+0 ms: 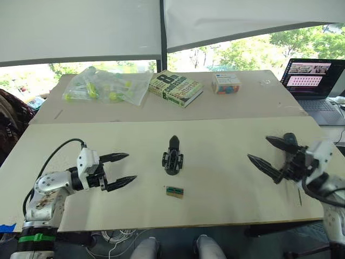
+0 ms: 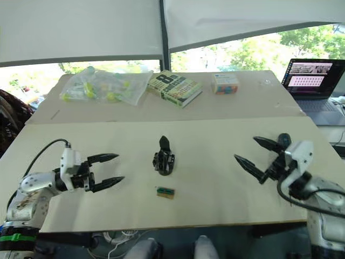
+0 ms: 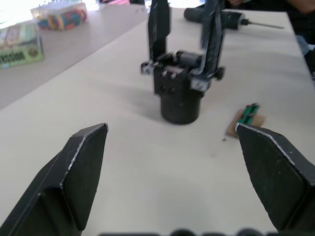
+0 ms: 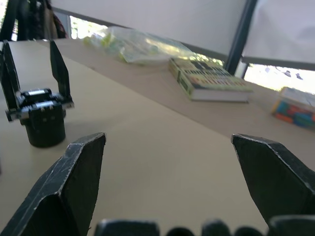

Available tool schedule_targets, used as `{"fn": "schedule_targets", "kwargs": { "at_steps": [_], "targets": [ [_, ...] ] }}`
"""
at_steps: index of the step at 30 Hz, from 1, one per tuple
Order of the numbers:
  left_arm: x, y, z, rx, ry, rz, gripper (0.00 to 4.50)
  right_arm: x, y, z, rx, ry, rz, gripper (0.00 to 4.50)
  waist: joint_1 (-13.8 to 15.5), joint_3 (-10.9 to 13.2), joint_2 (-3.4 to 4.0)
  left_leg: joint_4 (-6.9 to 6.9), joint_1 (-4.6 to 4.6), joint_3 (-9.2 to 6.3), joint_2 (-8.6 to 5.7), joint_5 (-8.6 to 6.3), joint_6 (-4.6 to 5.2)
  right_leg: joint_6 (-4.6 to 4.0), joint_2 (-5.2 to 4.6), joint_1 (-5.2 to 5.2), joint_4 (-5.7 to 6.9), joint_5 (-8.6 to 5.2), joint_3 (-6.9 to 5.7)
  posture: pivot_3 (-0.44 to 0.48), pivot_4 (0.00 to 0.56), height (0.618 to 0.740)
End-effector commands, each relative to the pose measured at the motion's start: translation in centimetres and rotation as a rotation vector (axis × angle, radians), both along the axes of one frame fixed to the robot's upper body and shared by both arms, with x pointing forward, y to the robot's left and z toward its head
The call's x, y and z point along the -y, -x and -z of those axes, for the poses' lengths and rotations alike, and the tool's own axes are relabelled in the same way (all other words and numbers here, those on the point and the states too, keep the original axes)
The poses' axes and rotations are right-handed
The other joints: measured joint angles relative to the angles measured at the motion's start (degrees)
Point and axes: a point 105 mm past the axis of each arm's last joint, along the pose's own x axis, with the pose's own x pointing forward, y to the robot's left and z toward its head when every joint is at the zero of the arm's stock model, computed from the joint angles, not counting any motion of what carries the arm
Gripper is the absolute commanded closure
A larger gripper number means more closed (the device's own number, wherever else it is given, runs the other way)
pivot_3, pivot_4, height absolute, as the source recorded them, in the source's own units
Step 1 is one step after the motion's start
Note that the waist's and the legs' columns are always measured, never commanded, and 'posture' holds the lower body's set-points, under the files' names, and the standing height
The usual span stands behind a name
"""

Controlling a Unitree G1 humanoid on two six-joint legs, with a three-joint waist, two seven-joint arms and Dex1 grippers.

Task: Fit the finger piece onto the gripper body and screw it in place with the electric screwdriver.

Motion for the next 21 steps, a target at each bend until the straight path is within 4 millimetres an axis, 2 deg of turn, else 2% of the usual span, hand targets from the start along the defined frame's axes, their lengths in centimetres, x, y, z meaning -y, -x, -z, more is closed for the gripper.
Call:
{"fn": "schedule_targets", "kwargs": {
  "at_steps": [1, 5, 7, 9, 12, 16, 18, 21],
  "targets": [
    [1.1, 0.5, -2.0, 0.037, 0.020, 0.043, 0.10, 3.6, 2.7, -2.0, 0.103, -0.012, 0.252, 0.00, 0.30, 0.01, 0.01, 0.00, -0.02, 0.01, -0.01, 0.00, 0.00, 0.00, 0.00, -0.01, 0.01, 0.00, 0.01, 0.000, 0.150, 0.737],
    [1.6, 0.5, -3.0, 0.050, 0.037, 0.057, 0.10, 4.9, 5.8, 0.8, 0.000, 0.002, 0.363, 0.00, 0.47, 0.01, 0.03, 0.00, 0.00, 0.03, 0.06, 0.00, 0.00, 0.15, 0.06, 0.03, 0.01, -0.13, 0.01, 0.000, 0.150, 0.737],
    [1.7, 0.7, -3.2, 0.047, 0.030, 0.076, 0.10, 5.2, 6.3, 1.3, -0.032, -0.007, 0.393, 0.00, 0.03, 0.00, 0.05, 0.00, 0.03, 0.08, 0.14, 0.00, 0.00, 0.31, 0.12, 0.07, -0.01, -0.28, 0.01, 0.000, 0.150, 0.737],
    [1.7, 0.8, -3.3, 0.042, 0.026, 0.086, 0.10, 5.4, 6.0, 0.9, -0.043, -0.022, 0.407, 0.00, -0.80, 0.01, 0.10, 0.00, 0.05, 0.24, 0.24, 0.00, 0.00, 0.31, 0.13, 0.04, -0.01, -0.31, 0.05, 0.000, 0.150, 0.737],
    [2.0, 0.9, -3.7, 0.034, 0.043, 0.100, 0.10, 5.7, 4.3, 0.0, -0.094, -0.059, 0.396, 0.00, -1.45, 0.02, 0.12, 0.00, 0.13, 0.46, 0.37, 0.00, 0.00, 0.29, 0.19, 0.07, 0.01, -0.30, 0.14, 0.000, 0.150, 0.737],
    [2.7, 0.9, -4.2, -0.005, 0.063, 0.124, 0.10, 7.1, 0.5, -1.3, -0.199, -0.097, 0.452, 0.00, -1.30, 0.04, 0.09, 0.01, 0.13, 0.58, 0.51, 0.01, 0.00, 0.26, 0.32, 0.08, 0.01, -0.27, 0.11, 0.000, 0.150, 0.737],
    [2.9, 0.9, -4.5, -0.013, 0.072, 0.130, 0.10, 7.4, -0.7, -1.3, -0.269, -0.095, 0.460, 0.00, -0.89, 0.06, 0.08, 0.02, 0.08, 0.65, 0.53, 0.01, 0.01, 0.20, 0.34, 0.03, 0.00, -0.24, 0.10, 0.000, 0.150, 0.737],
    [3.5, 0.9, -5.1, 0.006, 0.078, 0.137, 0.10, 9.1, -4.2, -0.4, -0.429, -0.055, 0.533, 0.00, -0.81, 0.12, 0.02, 0.02, 0.07, 0.94, 0.61, 0.00, 0.03, -0.12, 0.44, 0.07, -0.03, -0.10, 0.07, 0.000, 0.150, 0.737]
  ]
}}
